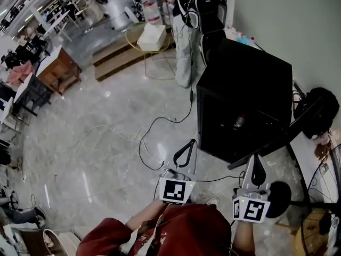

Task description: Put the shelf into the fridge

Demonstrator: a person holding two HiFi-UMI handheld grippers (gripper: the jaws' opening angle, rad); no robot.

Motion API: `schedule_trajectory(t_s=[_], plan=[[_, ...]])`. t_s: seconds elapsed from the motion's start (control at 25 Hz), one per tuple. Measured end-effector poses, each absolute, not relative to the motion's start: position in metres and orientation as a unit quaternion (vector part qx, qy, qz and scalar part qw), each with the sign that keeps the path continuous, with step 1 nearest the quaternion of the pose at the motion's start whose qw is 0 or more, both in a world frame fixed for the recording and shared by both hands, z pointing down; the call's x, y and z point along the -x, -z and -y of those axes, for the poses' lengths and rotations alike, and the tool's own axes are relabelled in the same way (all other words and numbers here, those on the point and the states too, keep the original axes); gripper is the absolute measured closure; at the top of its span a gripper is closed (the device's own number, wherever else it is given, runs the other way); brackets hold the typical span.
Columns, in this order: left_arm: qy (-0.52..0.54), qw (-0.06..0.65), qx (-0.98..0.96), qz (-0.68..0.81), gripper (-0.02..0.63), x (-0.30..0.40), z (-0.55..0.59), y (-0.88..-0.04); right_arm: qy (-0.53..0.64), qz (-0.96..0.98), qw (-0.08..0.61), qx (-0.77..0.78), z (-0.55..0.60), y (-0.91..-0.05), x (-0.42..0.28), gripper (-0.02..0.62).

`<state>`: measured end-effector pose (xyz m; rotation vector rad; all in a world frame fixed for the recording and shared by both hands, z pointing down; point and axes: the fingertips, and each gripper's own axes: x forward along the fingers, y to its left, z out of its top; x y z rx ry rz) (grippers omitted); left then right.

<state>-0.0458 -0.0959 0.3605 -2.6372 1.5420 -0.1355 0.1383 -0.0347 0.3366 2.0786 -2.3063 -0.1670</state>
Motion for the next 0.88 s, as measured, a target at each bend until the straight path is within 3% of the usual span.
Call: schedule_trajectory(t_s=[0.88], plan=[[0.057,0.043,0.861,-0.504,0.6,0.0385,0.0981,-0.36,0.052,0.746,0.025,-0.664,0.0396,-0.3395,-0.1428,0.595]])
